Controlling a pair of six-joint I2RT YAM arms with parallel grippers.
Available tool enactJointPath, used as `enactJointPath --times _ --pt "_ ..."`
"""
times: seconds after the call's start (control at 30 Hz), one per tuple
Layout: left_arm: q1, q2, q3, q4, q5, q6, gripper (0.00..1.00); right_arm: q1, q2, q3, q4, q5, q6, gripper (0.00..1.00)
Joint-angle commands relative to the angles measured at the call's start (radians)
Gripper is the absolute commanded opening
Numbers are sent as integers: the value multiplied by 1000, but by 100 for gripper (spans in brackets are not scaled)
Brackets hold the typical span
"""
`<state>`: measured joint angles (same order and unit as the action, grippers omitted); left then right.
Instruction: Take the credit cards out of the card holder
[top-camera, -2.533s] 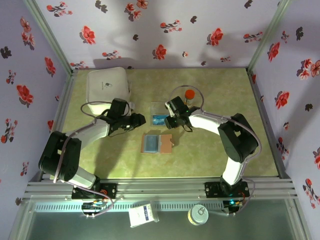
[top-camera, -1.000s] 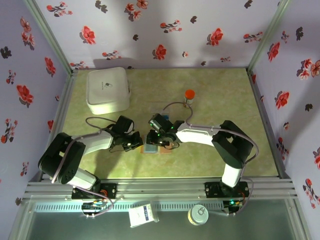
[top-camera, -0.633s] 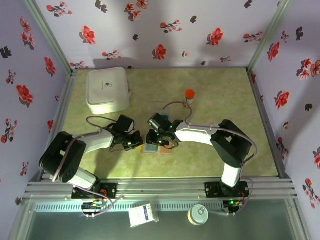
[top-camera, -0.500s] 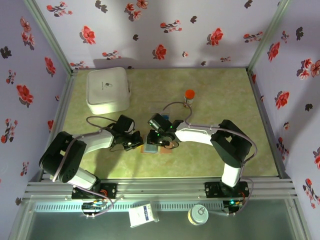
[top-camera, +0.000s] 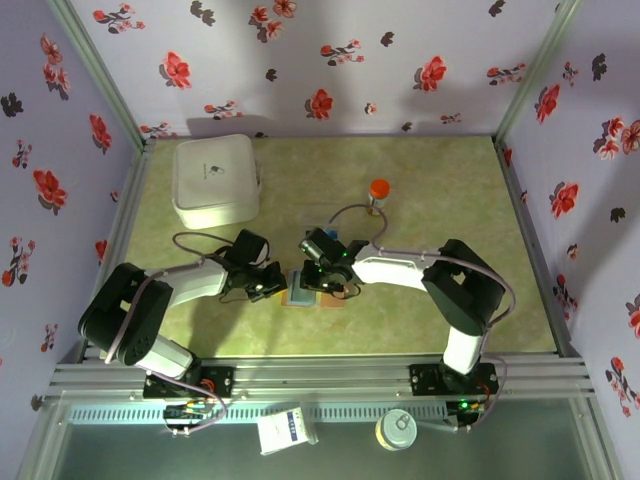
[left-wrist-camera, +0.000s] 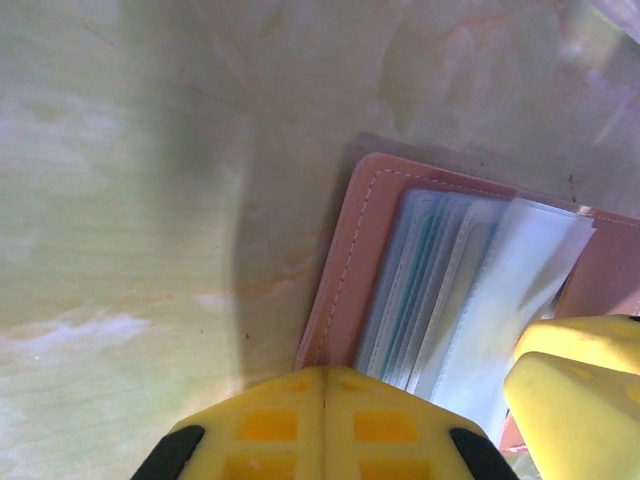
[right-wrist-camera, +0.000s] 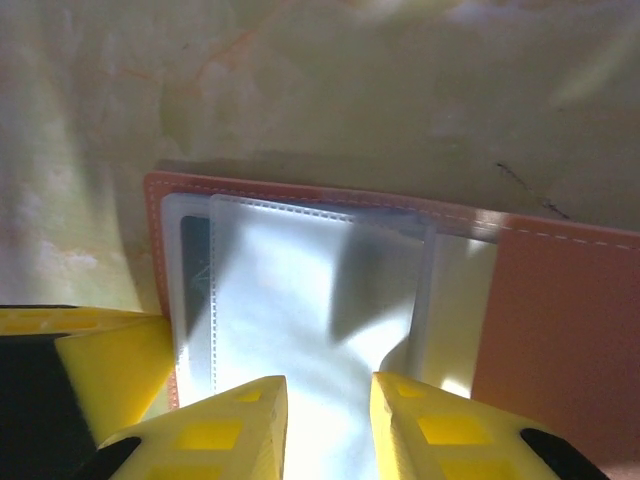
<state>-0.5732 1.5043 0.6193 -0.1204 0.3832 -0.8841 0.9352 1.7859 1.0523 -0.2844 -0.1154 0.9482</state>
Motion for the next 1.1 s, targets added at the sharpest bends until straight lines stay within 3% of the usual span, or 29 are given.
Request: enactJointPath --times 0.0,0.4,0.93,1.07 --pt "3 8 15 -73 -37 12 2 -8 -28 -33 -3 29 21 28" --pt "3 -48 66 -122 -39 13 3 -17 -62 -83 36 34 32 26" --pt "1 -84 74 -61 31 -35 7 -20 -59 -118 67 31 44 17" --pt "-3 -66 60 -3 70 -62 12 -21 -57 -123 72 34 46 15"
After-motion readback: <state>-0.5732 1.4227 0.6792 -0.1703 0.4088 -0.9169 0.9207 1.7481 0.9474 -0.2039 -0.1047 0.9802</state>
